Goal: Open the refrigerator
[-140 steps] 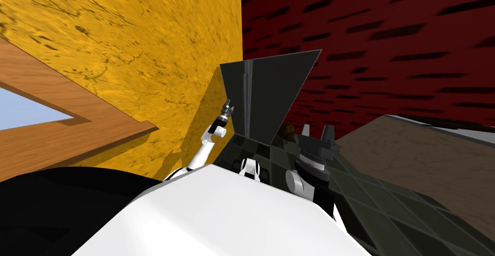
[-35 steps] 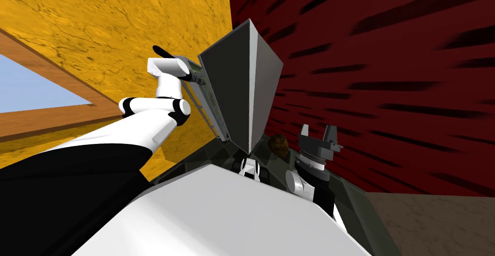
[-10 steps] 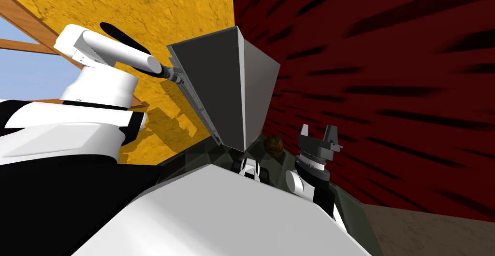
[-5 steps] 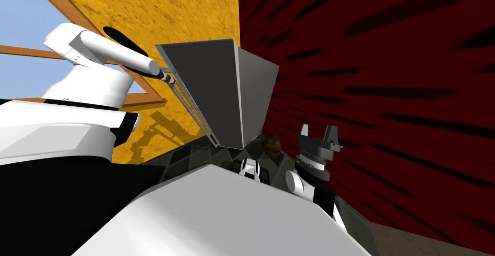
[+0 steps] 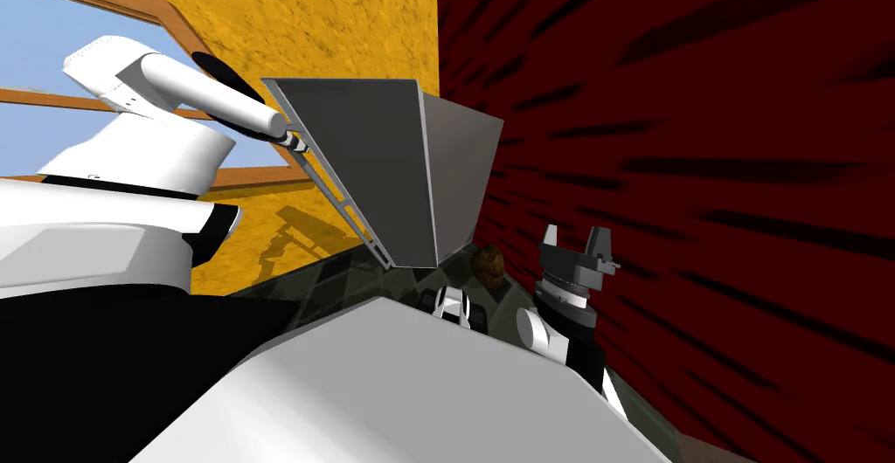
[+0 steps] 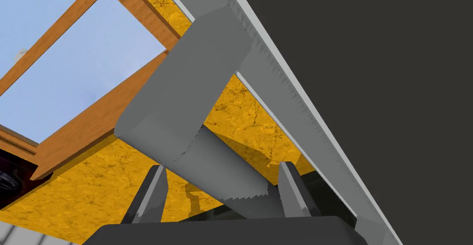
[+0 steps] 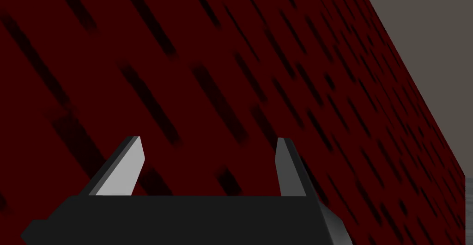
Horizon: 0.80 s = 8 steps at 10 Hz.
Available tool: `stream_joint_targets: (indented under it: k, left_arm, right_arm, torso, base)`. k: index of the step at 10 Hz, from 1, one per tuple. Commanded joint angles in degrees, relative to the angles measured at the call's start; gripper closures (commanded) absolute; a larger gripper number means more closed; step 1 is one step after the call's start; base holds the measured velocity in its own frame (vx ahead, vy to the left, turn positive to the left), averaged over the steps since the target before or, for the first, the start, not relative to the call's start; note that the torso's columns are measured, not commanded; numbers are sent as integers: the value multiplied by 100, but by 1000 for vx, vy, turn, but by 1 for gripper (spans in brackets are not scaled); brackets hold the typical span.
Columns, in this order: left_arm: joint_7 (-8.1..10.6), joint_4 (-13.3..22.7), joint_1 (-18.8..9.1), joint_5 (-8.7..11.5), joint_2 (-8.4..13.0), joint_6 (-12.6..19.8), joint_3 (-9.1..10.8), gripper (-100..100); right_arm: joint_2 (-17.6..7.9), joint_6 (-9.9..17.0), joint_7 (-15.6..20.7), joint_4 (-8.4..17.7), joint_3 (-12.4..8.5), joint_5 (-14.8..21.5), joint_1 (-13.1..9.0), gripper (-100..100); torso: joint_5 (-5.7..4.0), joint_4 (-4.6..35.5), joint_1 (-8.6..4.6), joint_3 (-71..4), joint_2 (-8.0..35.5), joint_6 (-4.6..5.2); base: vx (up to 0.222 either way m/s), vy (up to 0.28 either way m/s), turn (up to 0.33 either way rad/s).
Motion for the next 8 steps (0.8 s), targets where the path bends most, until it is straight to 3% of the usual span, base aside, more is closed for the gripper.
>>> stream_joint_targets:
  k: [1, 2, 3, 5, 8]
  left_arm:
    - [299, -45, 130, -165, 154, 202, -113, 100]
    - [417, -59, 174, -230, 213, 271, -151, 100]
    - [320, -105, 86, -57, 336, 375, -109, -100]
    - [298, -227, -9, 97, 580, 639, -124, -100]
    - [283, -309, -72, 199, 742, 815, -135, -100]
  right_arm:
    - [0, 0, 0, 0, 0, 0, 0, 0]
    - [0, 0, 0, 0, 0, 0, 0, 0]
    - [0, 0, 0, 0, 0, 0, 0, 0]
    - [-3, 0, 0, 0, -3, 0, 0, 0]
    - [-3, 0, 0, 0, -3, 0, 1, 0]
  torso:
    - [-4, 6, 13, -3, 3, -10]
    - [-6, 8, 13, -5, -1, -17]
    - [-7, 9, 16, -6, -1, -21]
    - [7, 2, 63, -22, -24, 8]
    - [3, 10, 26, -13, -11, -11]
  base:
    - [-41, -193, 114]
    - [-34, -189, 121]
    - [-7, -60, -28]
    - [19, 79, -93]
    - [16, 60, -49]
